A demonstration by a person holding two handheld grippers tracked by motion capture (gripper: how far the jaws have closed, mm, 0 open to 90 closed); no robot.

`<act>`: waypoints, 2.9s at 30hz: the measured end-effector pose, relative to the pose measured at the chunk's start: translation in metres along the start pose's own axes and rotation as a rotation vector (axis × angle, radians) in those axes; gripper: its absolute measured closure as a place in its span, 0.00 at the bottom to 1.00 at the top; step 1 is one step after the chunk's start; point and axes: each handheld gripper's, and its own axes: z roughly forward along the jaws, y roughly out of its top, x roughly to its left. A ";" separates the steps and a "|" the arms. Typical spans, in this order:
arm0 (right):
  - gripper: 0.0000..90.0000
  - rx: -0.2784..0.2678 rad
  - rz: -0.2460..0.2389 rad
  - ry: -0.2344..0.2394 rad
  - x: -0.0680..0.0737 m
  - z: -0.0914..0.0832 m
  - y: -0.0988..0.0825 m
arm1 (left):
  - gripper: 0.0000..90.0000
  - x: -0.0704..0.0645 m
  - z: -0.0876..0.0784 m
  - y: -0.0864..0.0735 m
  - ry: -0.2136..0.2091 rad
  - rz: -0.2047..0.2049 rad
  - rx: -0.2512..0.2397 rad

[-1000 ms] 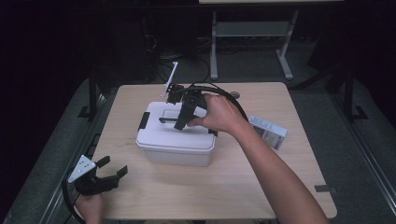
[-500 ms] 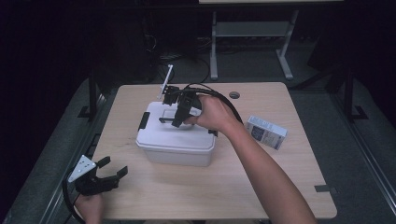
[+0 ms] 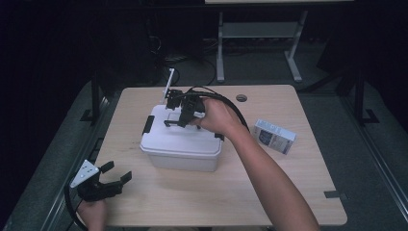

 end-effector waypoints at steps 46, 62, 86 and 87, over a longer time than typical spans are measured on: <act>0.94 -0.042 -0.044 0.049 -0.018 -0.007 0.000 | 0.15 0.002 -0.002 -0.001 -0.002 -0.024 -0.027; 0.94 -0.094 -0.040 0.044 -0.018 -0.028 -0.003 | 0.15 0.002 -0.002 -0.001 -0.006 -0.016 -0.022; 0.94 -0.120 -0.006 0.009 -0.008 -0.080 -0.053 | 0.15 -0.001 0.000 -0.002 -0.013 -0.005 -0.008; 0.94 -0.116 -0.001 0.009 -0.007 -0.082 -0.056 | 0.15 -0.001 0.000 -0.002 -0.015 -0.003 -0.007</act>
